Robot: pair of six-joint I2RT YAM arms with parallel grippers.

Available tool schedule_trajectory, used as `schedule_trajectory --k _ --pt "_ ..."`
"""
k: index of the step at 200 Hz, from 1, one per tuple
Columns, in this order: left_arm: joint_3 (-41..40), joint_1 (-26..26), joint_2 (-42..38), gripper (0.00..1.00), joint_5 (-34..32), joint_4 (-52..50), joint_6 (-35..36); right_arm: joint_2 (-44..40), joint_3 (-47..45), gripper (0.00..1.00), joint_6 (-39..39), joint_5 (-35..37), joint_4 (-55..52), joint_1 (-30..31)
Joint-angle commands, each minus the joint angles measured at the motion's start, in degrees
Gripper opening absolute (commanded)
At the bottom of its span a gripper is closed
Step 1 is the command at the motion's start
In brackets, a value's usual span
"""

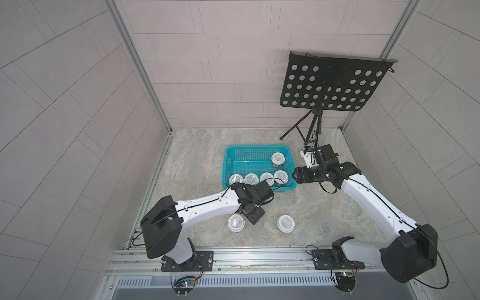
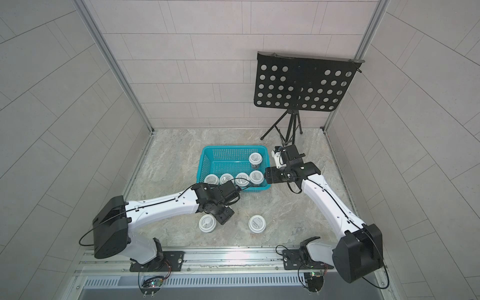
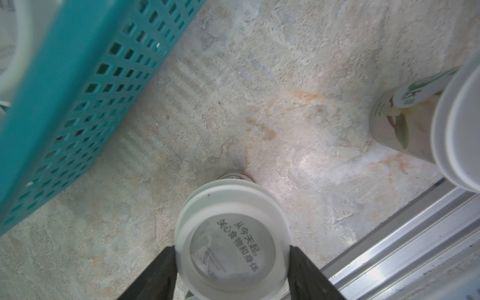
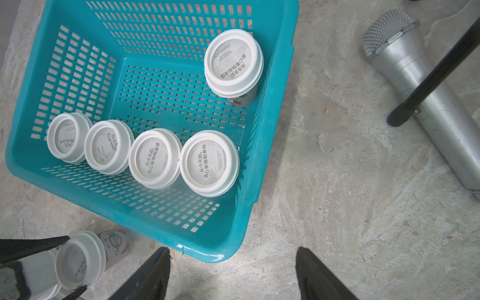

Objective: Put the yogurt in the basket
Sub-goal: Pick up the yogurt from the center of the board.

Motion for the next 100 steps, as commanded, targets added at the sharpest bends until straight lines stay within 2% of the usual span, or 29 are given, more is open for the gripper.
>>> schedule_trajectory --k 1,100 --pt "-0.63 -0.20 2.69 0.71 -0.87 -0.01 0.10 -1.28 -0.94 0.80 0.30 -0.06 0.40 -0.10" --pt "-1.42 -0.18 3.86 0.73 -0.63 0.95 -0.09 -1.35 -1.23 0.80 0.37 -0.02 0.33 -0.22"
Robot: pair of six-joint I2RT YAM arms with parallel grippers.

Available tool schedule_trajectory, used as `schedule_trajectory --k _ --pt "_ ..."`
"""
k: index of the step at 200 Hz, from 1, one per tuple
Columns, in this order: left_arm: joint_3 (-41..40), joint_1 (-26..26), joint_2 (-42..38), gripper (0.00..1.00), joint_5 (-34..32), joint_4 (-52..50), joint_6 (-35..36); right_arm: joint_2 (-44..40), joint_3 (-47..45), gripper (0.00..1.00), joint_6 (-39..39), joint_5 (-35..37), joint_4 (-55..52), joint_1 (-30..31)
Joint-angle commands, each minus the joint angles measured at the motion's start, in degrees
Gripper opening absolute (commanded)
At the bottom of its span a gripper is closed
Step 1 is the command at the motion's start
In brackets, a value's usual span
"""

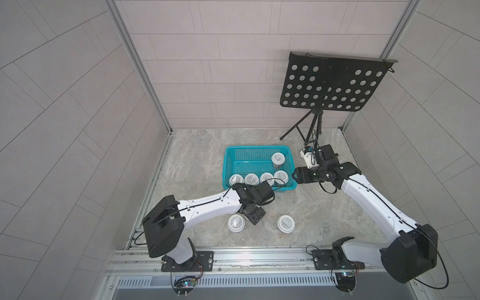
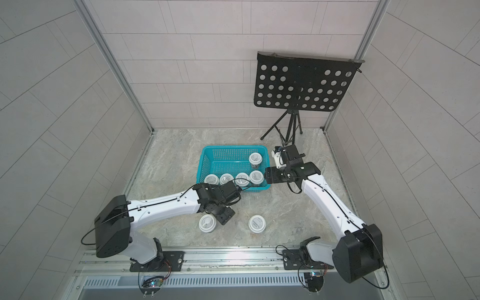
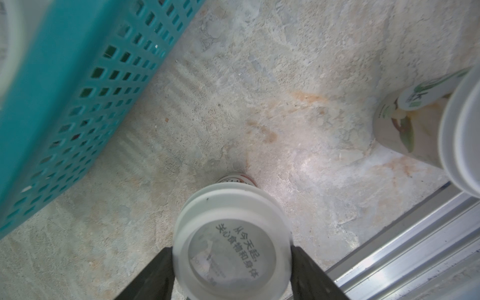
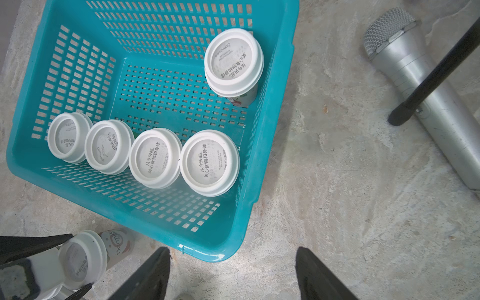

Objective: Put the yogurt in the basket
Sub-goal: Pick up the yogurt from the center of the board.

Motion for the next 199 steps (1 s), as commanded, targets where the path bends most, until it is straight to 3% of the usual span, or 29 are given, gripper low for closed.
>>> schedule_trajectory --k 1,76,107,199 --pt "-1.48 -0.19 2.94 0.73 -0.48 0.23 -0.09 -1.39 -1.24 0.80 0.27 0.08 0.35 -0.16" --pt "-2.64 -0.16 4.48 0.72 -0.92 0.92 -0.39 -1.70 -1.41 0.80 0.36 0.21 0.30 -0.21" --pt "-2.72 -0.20 4.48 0.64 -0.66 0.98 -0.31 -1.96 -1.40 0.80 0.52 0.23 0.33 -0.21" --pt "1.33 -0.19 -0.92 0.62 2.11 -2.75 0.18 -2.67 -1.55 0.80 0.53 0.58 0.29 -0.64"
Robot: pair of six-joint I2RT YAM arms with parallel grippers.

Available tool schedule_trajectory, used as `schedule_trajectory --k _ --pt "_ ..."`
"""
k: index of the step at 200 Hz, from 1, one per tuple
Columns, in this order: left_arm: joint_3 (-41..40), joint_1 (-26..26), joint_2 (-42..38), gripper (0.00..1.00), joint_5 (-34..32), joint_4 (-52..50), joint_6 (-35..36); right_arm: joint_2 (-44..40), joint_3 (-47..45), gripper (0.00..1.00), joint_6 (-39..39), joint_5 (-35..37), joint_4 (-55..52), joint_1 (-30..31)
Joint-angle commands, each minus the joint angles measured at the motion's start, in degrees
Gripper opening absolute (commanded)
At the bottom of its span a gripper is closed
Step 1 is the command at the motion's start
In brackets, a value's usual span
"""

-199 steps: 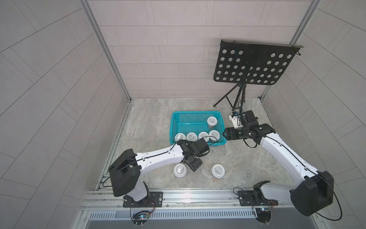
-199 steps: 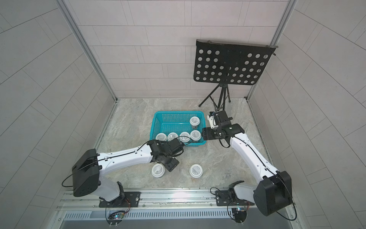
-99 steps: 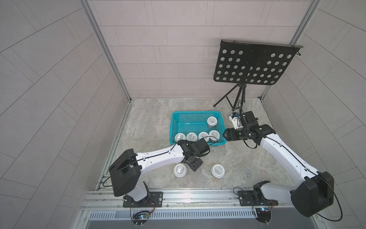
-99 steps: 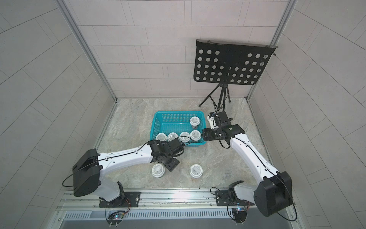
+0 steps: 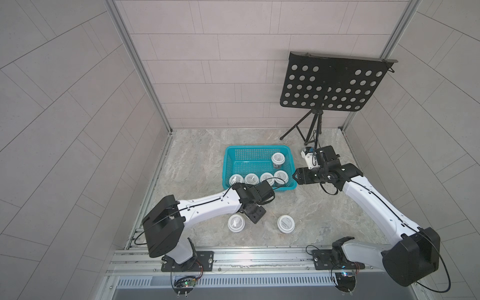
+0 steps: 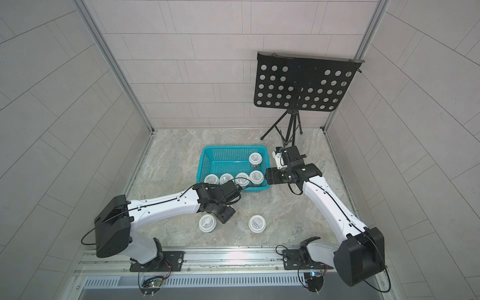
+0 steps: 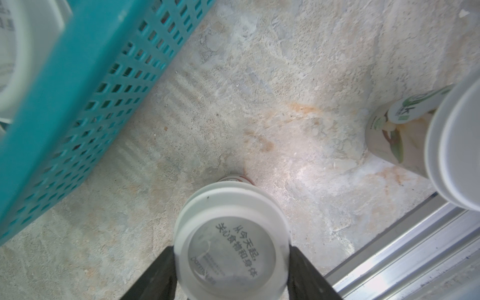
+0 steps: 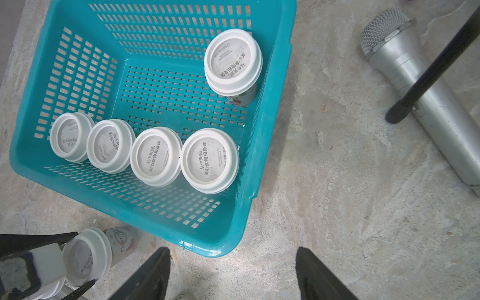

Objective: Put the yogurt in the basket
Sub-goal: Pick up the yogurt from the center of the board.

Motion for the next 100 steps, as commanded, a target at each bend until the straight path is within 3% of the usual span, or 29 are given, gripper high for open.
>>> schedule_trajectory --k 1,100 --pt "1.29 -0.19 -0.79 0.62 1.06 -3.84 0.53 -1.20 -0.67 0.80 0.33 0.54 0.26 -0.40" --pt "7.01 -0.10 -4.13 0.62 0.89 -7.51 1.07 -1.40 -0.71 0.80 0.34 0.31 0.30 -0.68"
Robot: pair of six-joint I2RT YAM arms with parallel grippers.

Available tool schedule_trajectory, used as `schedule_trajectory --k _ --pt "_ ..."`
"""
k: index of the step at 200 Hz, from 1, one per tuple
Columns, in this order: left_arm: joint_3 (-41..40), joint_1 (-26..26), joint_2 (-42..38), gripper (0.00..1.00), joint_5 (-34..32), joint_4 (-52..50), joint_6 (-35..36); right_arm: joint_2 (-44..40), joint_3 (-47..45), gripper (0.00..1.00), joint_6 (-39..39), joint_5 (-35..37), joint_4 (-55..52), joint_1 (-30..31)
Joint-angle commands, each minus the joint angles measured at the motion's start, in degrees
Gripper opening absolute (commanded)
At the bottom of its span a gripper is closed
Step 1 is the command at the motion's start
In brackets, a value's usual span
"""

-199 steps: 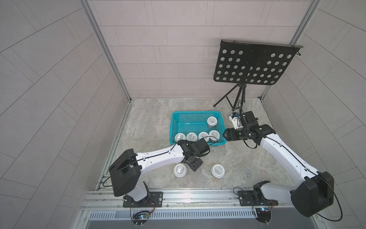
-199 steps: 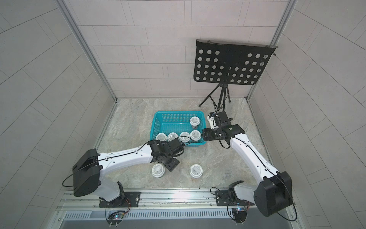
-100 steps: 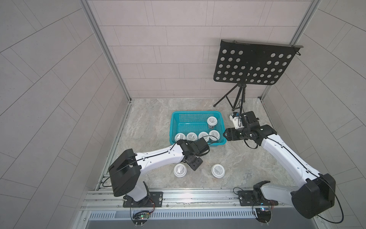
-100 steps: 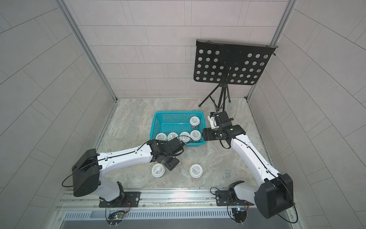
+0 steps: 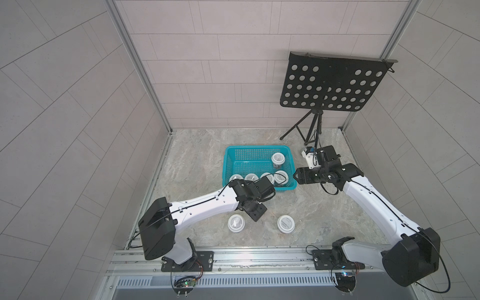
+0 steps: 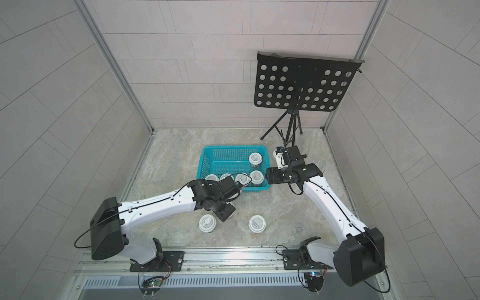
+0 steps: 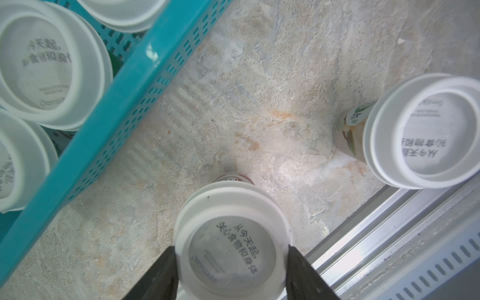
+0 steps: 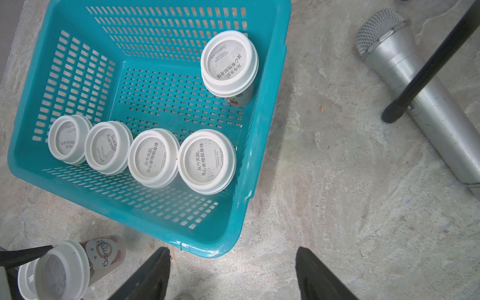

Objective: Put the yogurt in the basket
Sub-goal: Pick up the yogurt from the center of the board, then place the yogurt in the basket.

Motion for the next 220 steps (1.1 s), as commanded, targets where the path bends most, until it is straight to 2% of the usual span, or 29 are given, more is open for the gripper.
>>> schedule_trajectory --k 1,98,160,220 --pt "2.06 -0.06 -1.69 0.62 -0.09 -2.51 0.71 -1.37 -0.70 0.80 0.34 0.31 0.32 -0.26" --pt "11.19 1.54 -4.51 0.63 -2.29 -6.24 0.90 -1.27 -1.58 0.80 0.42 0.29 0.87 -0.61" --pt "17.10 7.93 -4.48 0.63 -2.11 -4.82 -1.15 -1.00 -2.26 0.80 0.60 0.20 1.42 -0.83" --pt "20.25 13.98 -1.66 0.64 -6.22 2.47 -4.64 -0.80 -3.32 0.80 0.96 -0.05 2.55 -1.23"
